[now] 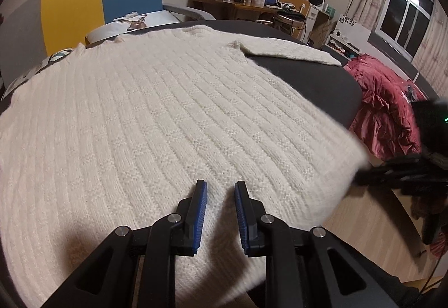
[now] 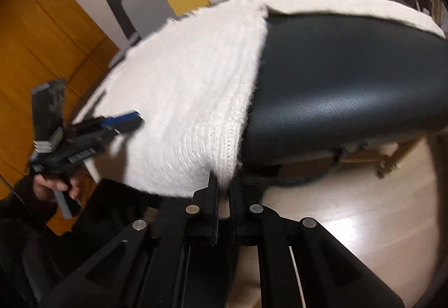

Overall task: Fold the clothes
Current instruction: 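Move the open right gripper to the other sleeve lying on the seat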

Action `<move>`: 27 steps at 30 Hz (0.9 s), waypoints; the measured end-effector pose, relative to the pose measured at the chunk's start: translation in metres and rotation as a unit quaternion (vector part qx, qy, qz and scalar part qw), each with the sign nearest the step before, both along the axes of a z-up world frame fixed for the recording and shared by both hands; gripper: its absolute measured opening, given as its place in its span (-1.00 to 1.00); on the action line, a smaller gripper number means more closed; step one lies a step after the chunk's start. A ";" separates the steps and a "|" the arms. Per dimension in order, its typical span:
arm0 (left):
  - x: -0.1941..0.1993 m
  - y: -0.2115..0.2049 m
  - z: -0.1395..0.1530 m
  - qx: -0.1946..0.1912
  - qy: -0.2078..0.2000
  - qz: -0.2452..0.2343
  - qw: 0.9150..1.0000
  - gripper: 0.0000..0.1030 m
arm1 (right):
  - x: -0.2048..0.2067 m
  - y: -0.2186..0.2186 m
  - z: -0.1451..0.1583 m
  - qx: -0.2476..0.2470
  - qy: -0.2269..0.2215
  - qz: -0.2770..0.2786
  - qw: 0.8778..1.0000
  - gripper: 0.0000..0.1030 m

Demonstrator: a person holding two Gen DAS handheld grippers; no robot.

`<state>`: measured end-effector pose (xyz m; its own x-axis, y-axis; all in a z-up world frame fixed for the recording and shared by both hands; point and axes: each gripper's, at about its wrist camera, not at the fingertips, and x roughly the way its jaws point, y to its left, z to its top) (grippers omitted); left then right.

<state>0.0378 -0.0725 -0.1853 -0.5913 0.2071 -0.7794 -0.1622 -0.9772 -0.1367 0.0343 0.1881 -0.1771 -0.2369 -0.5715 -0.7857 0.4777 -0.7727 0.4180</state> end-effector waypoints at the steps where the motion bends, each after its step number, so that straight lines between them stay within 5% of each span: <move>1: 0.000 0.000 0.000 -0.003 0.000 -0.002 1.000 -0.61 | -0.003 0.001 -0.012 0.011 -0.016 -0.005 1.000 -0.88; 6: -0.001 0.003 0.004 -0.029 0.000 -0.013 1.000 -0.61 | -0.011 -0.007 -0.040 0.023 -0.052 -0.011 0.998 -0.88; 9: -0.002 -0.007 0.021 -0.002 0.022 0.002 1.000 -0.61 | -0.011 -0.006 -0.031 0.023 -0.056 -0.008 0.998 -0.80; 13: -0.015 -0.026 0.035 -0.001 0.047 0.039 0.998 -0.61 | -0.012 -0.011 0.018 0.034 0.024 -0.003 0.999 -0.64; 14: -0.021 -0.030 0.032 -0.002 0.038 0.048 0.998 -0.61 | -0.018 -0.020 0.024 0.023 0.033 0.003 0.999 -0.58; 16: -0.031 -0.036 0.017 0.002 0.004 0.059 0.998 -0.61 | -0.028 -0.039 0.037 0.002 0.050 0.015 0.999 0.09; 17: -0.034 -0.038 0.008 0.005 -0.007 0.061 0.998 -0.61 | -0.033 -0.048 0.043 -0.008 0.059 0.021 0.998 0.22; 21: -0.035 -0.038 0.006 -0.006 -0.009 0.050 0.999 -0.61 | -0.055 -0.076 0.029 -0.008 0.028 0.037 0.999 0.26; 27: -0.076 -0.050 0.028 0.023 0.004 0.058 0.998 -0.61 | -0.071 -0.045 0.039 -0.069 0.007 0.025 0.997 0.42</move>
<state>-0.0382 -0.1221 -0.1572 -0.6203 0.1714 -0.7654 -0.0489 -0.9824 -0.1804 -0.0365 0.1427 -0.1378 -0.2159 -0.6859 -0.6950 0.5203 -0.6831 0.5125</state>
